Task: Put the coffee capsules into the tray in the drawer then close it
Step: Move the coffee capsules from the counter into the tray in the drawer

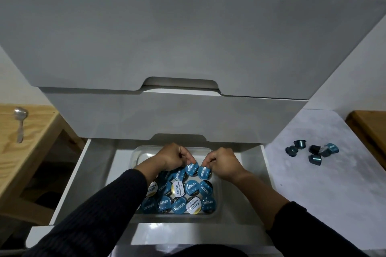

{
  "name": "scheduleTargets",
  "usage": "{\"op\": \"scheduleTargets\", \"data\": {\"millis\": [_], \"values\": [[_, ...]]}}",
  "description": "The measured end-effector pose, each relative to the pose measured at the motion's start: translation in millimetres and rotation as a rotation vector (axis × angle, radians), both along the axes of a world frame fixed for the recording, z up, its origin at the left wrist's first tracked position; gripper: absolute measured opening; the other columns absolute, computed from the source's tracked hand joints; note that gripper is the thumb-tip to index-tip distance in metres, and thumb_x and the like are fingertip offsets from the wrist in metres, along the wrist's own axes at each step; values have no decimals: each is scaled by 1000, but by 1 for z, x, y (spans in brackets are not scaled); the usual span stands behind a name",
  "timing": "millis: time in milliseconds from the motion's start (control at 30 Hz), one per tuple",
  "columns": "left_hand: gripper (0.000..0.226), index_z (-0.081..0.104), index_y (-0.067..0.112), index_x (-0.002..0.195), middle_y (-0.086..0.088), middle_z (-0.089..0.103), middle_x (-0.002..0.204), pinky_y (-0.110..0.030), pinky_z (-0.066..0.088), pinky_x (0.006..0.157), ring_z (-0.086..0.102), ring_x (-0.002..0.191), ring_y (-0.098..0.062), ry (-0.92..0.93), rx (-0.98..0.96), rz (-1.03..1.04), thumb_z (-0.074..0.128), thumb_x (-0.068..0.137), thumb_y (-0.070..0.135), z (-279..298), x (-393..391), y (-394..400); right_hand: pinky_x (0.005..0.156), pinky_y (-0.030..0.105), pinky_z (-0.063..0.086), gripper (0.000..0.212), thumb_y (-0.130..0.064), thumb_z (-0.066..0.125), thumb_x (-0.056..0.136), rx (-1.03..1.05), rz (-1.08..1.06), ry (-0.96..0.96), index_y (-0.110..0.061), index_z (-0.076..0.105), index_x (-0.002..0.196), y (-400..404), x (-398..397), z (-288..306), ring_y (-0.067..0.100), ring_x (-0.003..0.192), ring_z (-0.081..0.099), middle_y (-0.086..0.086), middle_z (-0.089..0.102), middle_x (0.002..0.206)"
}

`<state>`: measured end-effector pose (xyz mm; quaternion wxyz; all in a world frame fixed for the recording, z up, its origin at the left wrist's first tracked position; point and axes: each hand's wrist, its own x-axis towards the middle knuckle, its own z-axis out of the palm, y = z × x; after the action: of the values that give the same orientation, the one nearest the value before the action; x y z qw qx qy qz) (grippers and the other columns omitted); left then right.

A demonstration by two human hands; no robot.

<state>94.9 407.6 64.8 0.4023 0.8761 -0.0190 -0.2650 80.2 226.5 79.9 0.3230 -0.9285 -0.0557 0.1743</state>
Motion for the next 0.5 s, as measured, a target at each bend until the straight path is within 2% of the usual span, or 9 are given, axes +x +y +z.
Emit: {"op": "scheduleTargets", "data": {"millis": [267,500], "values": [[23,74,26,81,4,74,98,-15,49,72,67,92,-7,16,-3,-29,63,84,7,-3,2,0,74,23,52,27,6,53,78,-49,81,-30,-9,74,81,2,2,-7,18,76,66,9,74,85],[16,74,17,91,1,74,99,-10,45,72,66,88,-5,-21,-27,-77,73,76,11,-1,-5,0,67,16,37,17,-3,58,80,-92,101,-102,-8,71,89,2,-5,-8,12,72,55,9,72,91]]}}
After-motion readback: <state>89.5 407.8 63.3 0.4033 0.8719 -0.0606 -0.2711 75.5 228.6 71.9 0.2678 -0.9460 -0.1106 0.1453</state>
